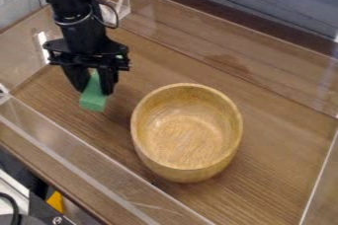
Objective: Remove the green block from inside the brown bowl and put it on the table
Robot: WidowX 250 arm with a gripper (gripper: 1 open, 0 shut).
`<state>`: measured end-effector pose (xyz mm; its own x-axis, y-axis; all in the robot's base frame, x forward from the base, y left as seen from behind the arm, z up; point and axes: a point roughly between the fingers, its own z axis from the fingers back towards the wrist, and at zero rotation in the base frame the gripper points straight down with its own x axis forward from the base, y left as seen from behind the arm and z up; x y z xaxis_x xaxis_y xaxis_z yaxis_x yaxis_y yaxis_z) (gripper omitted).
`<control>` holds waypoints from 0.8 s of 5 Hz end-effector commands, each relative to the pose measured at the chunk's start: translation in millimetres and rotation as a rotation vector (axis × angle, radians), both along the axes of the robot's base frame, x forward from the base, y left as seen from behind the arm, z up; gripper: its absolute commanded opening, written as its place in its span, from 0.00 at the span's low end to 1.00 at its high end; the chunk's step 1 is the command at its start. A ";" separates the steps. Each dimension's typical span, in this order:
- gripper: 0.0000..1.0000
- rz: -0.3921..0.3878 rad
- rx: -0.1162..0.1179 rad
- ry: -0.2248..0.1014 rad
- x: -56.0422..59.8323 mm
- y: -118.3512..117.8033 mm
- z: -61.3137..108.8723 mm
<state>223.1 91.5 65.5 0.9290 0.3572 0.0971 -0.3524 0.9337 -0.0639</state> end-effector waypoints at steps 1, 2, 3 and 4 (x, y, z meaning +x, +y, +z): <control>0.00 0.008 0.025 -0.021 4.9 0.1 4.5; 0.00 0.013 0.035 -0.019 5.2 -1.1 4.1; 0.00 0.018 0.043 -0.019 5.3 -2.1 4.3; 0.00 0.025 0.051 -0.018 5.3 -2.5 5.3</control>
